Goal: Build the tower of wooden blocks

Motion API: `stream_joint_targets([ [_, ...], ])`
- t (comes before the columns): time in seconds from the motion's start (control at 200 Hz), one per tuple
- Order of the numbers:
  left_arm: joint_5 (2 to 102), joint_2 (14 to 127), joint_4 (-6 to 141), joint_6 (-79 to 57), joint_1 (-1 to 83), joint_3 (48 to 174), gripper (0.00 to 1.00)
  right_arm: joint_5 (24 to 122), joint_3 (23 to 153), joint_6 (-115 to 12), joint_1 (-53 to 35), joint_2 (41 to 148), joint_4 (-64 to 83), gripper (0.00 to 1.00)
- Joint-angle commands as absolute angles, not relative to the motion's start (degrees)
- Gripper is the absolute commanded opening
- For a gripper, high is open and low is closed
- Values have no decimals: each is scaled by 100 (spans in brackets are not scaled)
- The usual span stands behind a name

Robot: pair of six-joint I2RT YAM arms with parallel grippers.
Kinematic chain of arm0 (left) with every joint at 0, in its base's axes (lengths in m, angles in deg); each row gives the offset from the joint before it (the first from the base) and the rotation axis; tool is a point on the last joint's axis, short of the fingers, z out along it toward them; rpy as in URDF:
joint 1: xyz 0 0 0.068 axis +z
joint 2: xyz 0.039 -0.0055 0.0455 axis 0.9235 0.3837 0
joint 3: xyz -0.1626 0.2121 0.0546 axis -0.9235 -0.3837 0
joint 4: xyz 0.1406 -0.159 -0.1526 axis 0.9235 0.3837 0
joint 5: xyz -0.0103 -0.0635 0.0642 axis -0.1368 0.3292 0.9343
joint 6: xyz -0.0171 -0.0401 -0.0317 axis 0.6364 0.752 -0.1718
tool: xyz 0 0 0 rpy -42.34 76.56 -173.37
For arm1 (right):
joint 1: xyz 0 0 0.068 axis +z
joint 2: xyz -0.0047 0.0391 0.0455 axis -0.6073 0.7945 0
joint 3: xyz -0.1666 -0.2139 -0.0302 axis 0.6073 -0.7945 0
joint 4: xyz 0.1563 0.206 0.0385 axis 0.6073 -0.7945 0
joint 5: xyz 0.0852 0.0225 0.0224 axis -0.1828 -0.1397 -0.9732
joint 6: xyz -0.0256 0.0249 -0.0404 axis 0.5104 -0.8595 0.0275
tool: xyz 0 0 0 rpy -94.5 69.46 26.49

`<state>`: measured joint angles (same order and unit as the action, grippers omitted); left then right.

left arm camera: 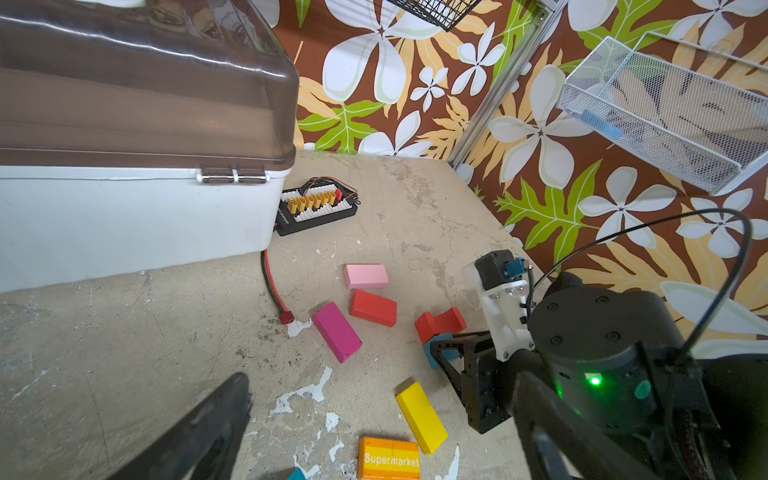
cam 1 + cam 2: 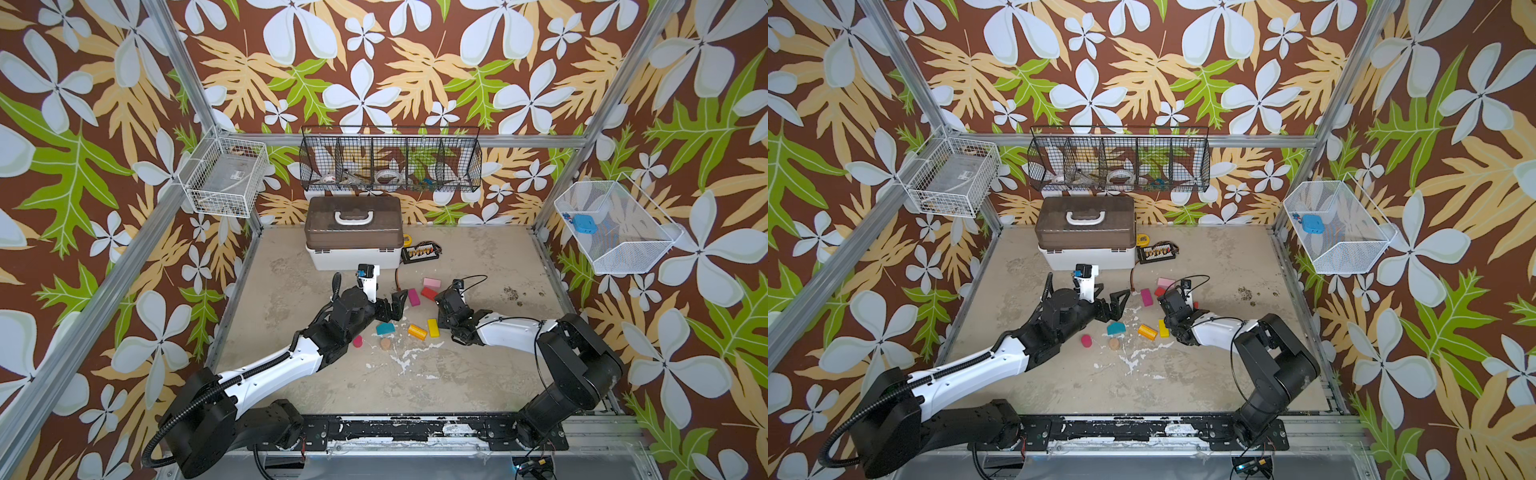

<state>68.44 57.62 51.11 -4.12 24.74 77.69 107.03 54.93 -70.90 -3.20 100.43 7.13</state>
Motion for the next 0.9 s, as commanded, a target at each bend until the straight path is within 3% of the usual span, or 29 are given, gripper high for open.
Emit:
stream_joint_targets([
  [0.0,6855,5776,5098,-478,2477,7817,100,10684,5492,-7078,-321,10062,438,22],
  [0.717,6836,5773,5097,-480,2477,7817,100,10782,5477,-7080,-337,10044,401,31],
  [0.897,6835,5785,5097,-477,2473,7817,100,10756,5480,-7069,-333,10026,401,40],
])
